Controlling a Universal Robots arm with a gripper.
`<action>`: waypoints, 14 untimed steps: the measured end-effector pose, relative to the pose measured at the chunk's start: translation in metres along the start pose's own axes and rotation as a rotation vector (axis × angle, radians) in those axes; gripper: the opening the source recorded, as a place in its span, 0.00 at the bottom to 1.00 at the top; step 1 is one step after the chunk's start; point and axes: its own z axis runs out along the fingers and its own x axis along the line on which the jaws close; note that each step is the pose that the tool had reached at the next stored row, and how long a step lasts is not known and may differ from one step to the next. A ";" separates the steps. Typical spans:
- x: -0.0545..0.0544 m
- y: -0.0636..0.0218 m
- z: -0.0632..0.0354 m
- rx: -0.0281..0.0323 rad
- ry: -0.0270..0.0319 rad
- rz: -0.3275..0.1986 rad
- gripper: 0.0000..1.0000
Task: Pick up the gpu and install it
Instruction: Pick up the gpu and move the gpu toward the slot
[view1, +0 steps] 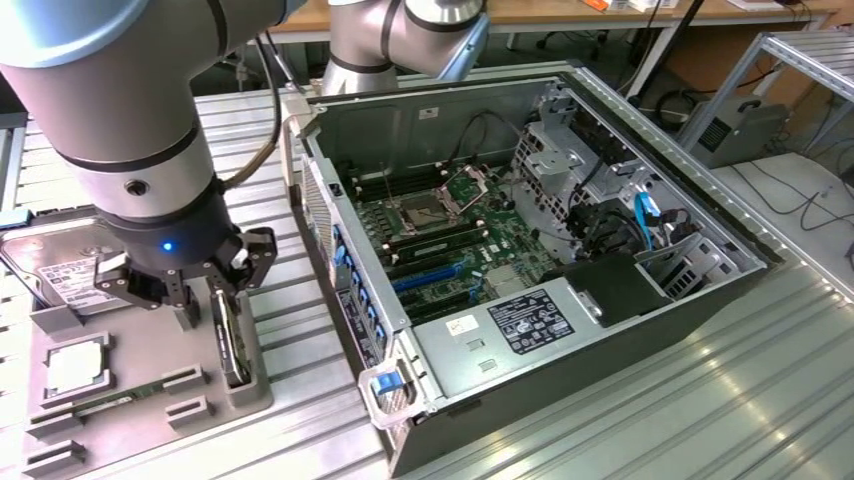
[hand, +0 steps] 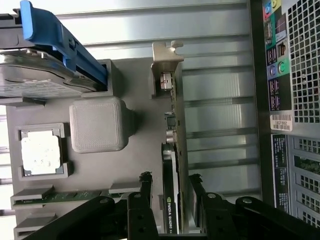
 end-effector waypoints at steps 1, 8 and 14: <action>0.000 -0.0001 0.0022 0.0001 0.0001 0.000 0.42; 0.000 -0.0006 0.0108 0.0001 0.0001 0.000 0.42; 0.000 -0.0011 0.0193 0.0000 0.0000 0.000 0.42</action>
